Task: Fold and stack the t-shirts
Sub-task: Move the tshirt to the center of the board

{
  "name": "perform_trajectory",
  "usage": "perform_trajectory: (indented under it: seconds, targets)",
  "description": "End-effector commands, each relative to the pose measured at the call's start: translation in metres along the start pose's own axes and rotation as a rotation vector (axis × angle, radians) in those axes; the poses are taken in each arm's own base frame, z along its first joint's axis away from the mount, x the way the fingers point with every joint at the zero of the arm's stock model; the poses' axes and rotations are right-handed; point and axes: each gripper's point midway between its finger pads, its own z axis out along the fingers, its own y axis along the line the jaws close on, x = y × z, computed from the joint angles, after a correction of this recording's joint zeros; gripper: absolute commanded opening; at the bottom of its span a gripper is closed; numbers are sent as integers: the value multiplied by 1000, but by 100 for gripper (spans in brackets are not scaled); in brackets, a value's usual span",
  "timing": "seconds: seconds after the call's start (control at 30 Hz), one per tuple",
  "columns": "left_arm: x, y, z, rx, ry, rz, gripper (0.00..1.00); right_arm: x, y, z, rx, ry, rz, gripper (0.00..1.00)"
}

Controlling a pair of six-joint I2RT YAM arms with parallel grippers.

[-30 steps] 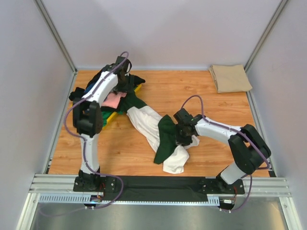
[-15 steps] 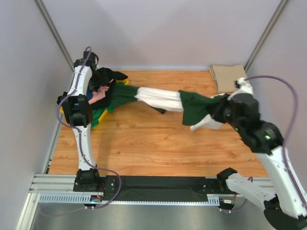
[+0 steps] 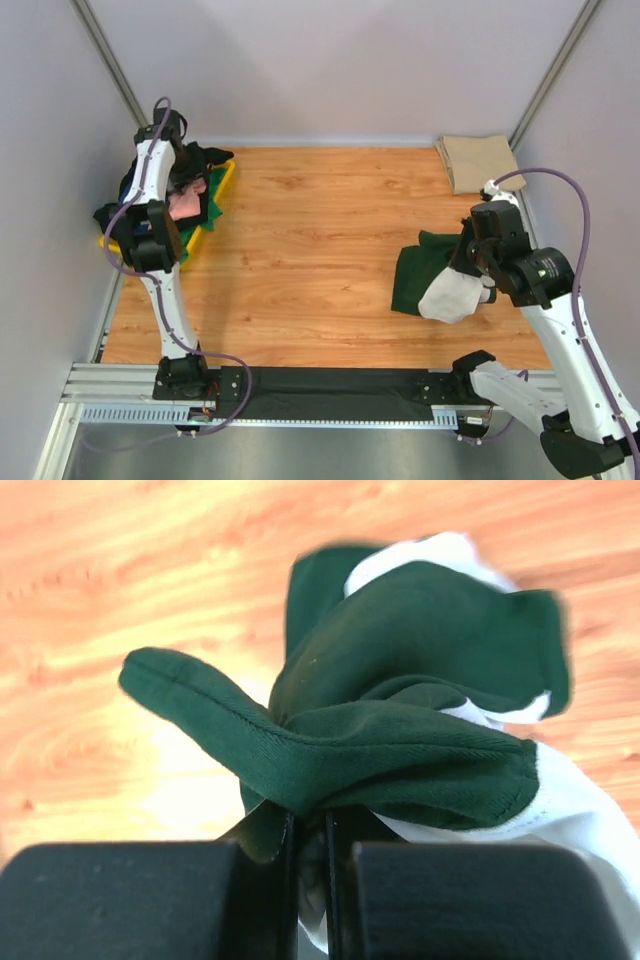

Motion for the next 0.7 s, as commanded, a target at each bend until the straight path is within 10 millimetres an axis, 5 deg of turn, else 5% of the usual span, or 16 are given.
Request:
perform_trajectory:
  seconds: [0.0,0.1,0.13,0.23,0.37,0.57,0.67]
  targets:
    - [-10,-31,-63,-4,-145,134,77,14,26,9,-147,52,-3,0]
    - [-2,-47,-69,-27,-178,217,76,21,34,12,-195,73,2,0]
    - [11,-69,-69,-9,-172,271,75,25,36,16,-204,91,2,0]
    - [34,-86,-44,0,-101,340,74,35,51,20,-278,146,-3,0]
    - [57,-71,18,-108,46,379,73,32,80,18,-404,174,-13,0]
    - [25,-32,51,-154,71,249,71,19,159,-3,-670,258,-138,0]
    - [-17,-11,27,-149,-21,126,72,-28,199,-42,-817,149,-201,0]
